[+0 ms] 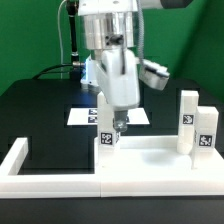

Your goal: Assemble desk

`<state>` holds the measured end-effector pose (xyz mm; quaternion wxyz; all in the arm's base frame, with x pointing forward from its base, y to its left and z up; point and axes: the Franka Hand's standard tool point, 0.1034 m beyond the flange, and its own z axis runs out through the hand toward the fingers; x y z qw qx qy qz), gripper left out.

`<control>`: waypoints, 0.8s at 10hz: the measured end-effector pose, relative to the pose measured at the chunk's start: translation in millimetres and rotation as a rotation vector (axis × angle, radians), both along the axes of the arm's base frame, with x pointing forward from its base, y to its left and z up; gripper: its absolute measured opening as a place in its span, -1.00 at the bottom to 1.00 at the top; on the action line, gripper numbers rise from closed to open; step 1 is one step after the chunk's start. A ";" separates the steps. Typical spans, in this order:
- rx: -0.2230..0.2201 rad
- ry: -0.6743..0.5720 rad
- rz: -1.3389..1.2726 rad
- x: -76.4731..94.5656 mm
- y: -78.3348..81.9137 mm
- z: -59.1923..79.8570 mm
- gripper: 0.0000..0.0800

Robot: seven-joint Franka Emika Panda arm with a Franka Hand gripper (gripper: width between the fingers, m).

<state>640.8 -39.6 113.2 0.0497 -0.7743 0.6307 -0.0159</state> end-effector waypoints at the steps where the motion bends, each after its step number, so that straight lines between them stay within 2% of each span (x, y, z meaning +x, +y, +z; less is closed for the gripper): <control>1: -0.008 -0.005 0.070 0.3 -1.2 -0.8 0.61; 4: -0.035 -0.017 0.315 0.1 -4.0 -1.0 0.62; 5: -0.090 -0.012 0.572 0.3 -10.6 0.5 0.62; 6: -0.113 -0.011 0.735 1.5 -12.4 2.4 0.62; 7: -0.124 -0.015 0.866 1.4 -14.7 2.5 0.62; 8: -0.123 -0.016 0.854 1.6 -14.8 2.3 0.62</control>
Offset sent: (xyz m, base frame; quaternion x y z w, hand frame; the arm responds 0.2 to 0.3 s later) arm 0.0000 0.0000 0.0000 0.0000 0.0000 -0.1938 0.9810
